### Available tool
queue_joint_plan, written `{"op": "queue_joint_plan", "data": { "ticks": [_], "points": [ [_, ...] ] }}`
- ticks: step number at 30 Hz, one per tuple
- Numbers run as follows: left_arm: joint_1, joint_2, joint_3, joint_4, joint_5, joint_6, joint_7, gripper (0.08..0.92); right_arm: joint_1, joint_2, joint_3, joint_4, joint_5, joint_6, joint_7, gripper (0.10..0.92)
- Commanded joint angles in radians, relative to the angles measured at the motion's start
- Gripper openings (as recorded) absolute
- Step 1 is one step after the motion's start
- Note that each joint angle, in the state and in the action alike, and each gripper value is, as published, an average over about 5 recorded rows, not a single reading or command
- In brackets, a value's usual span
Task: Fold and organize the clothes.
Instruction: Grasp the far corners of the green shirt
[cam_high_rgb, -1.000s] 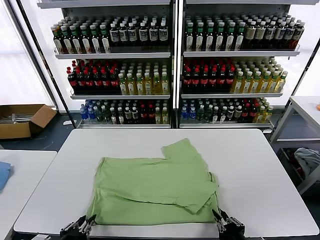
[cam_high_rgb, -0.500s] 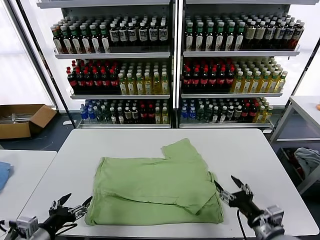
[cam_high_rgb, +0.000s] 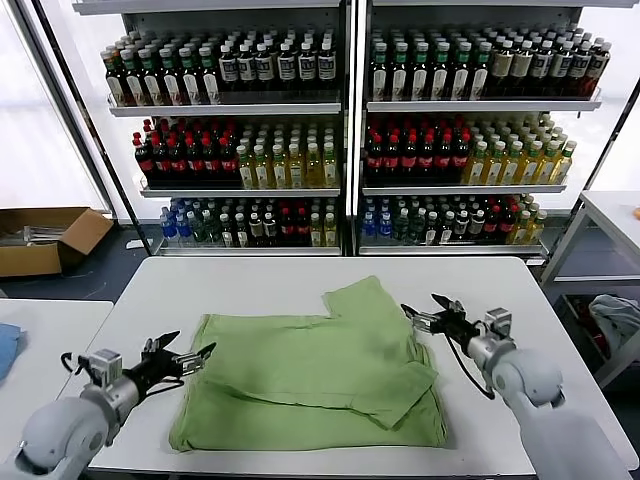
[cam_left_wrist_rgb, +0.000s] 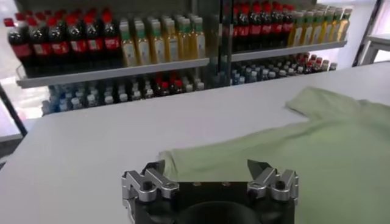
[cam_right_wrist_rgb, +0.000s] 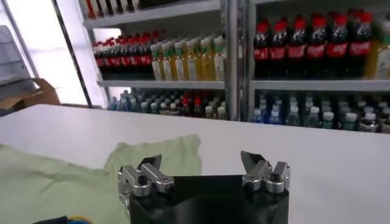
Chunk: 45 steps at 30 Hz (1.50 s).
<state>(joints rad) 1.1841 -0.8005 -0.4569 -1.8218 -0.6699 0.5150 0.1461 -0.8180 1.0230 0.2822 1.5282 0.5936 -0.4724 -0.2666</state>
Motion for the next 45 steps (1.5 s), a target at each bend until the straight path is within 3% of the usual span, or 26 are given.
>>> {"op": "queue_joint_plan", "data": {
  "ticks": [1,11,28,45],
  "points": [
    [-0.378,0.054,0.29,0.285,-0.026,-0.014,0.007,0.823,0.334,0.044,-0.204,-0.322,0.014,-0.047,-0.037,0.823],
    [-0.46,-0.003,0.349,0.416,-0.01,-0.026,-0.012,0.823,0.408,0.148,-0.256,-0.467,-0.023,-0.051,-0.015,0.823],
    [-0.334,-0.042,0.33,0.376,0.035,0.017,-0.014,0.806,0.351,0.15,-0.282,-0.445,-0.033,-0.065,-0.008,0.811],
    [-0.308,-0.047,0.298,0.348,0.035,0.036,0.002,0.333,0.316,0.15,-0.266,-0.373,0.016,-0.077,-0.011,0.343]
  ]
}}
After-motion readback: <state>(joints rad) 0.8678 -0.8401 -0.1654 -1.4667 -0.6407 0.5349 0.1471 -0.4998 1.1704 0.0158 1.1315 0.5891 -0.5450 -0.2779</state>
